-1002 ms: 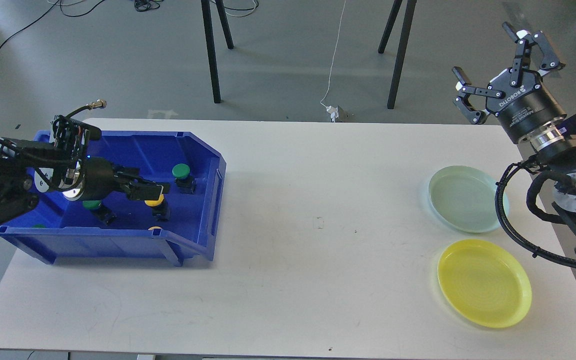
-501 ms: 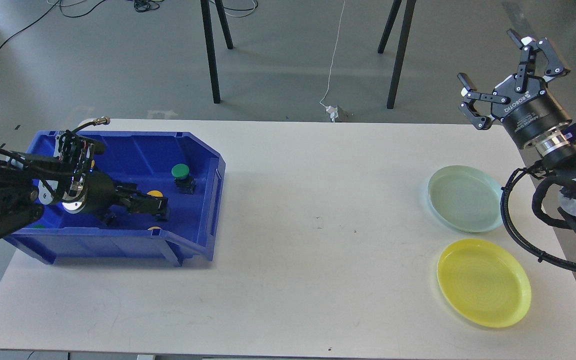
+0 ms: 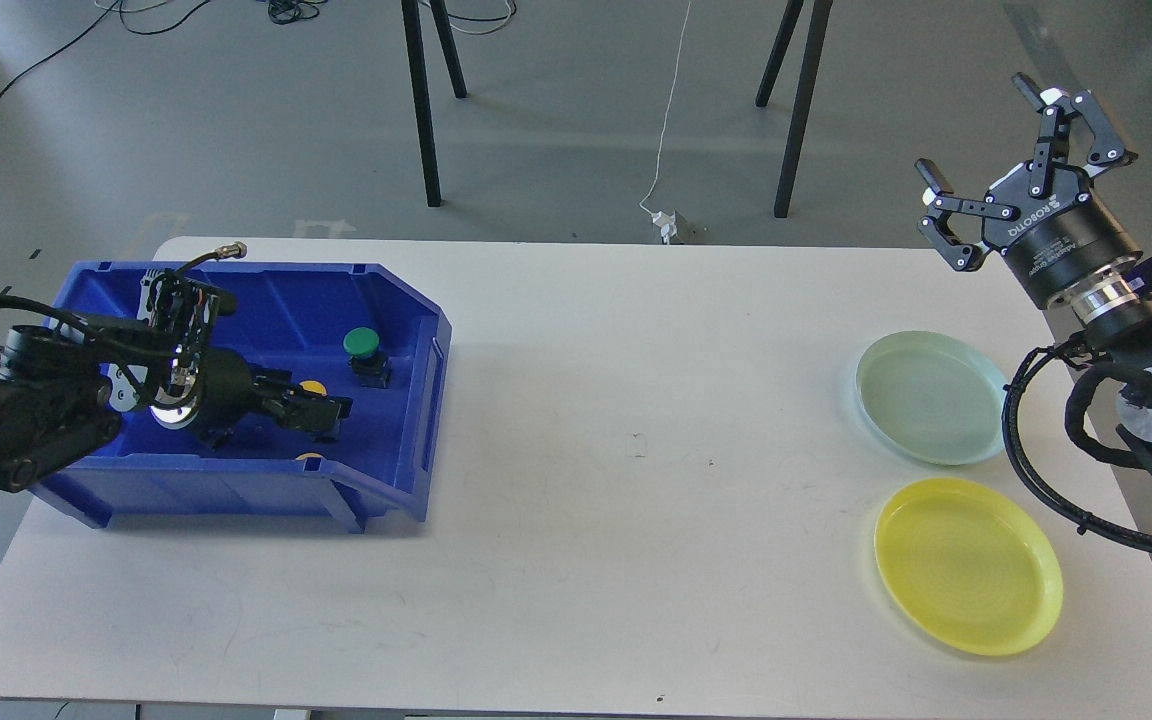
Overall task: Pass button and place on color plate
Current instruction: 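Grasp the yellow-topped button in the bin with the left gripper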
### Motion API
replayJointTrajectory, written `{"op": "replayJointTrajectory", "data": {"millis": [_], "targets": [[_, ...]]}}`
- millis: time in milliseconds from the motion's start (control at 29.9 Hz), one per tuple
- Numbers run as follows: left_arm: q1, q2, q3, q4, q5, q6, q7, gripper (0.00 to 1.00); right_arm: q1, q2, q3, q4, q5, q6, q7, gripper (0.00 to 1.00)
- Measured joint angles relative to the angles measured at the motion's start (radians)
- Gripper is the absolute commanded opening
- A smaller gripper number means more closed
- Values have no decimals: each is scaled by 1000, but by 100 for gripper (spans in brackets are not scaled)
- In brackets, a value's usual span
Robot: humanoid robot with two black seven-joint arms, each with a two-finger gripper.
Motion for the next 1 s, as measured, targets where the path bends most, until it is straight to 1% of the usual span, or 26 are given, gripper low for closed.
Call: {"op": "replayJointTrajectory", "data": {"millis": [167, 200, 267, 367, 468, 534, 635, 701, 835, 868, 935, 1002], "targets": [[2, -7, 2, 13, 2, -2, 0, 87, -4, -5, 1, 0, 0, 0, 0, 99], [3, -8, 2, 15, 2, -3, 0, 83, -4, -5, 1, 0, 0, 0, 0, 99], [9, -11, 3, 20, 3, -7, 0, 71, -6, -5, 1, 0, 0, 0, 0, 99], [19, -18, 3, 31, 3, -18, 0, 64, -12, -5, 1, 2, 0, 0, 0, 99], [24, -20, 3, 34, 3, -19, 0, 61, -14, -7, 1, 3, 0, 0, 0, 99], [25, -21, 3, 35, 3, -17, 0, 55, -17, -7, 1, 3, 0, 0, 0, 99], [25, -21, 2, 35, 3, -14, 0, 52, -19, -7, 1, 3, 0, 0, 0, 99], [25, -22, 2, 35, 3, -13, 0, 47, -23, -8, 1, 3, 0, 0, 0, 99], [22, -22, 1, 36, 4, -11, 0, 43, -28, -10, 1, 4, 1, 0, 1, 99], [21, -22, 1, 36, 4, -11, 0, 40, -29, -11, 1, 4, 1, 0, 1, 99], [21, -22, 2, 36, 4, -11, 0, 23, -32, -14, 1, 4, 1, 0, 3, 99], [20, -22, 2, 36, 5, -7, 0, 18, -35, -16, 1, 4, 1, 0, 4, 99]]}}
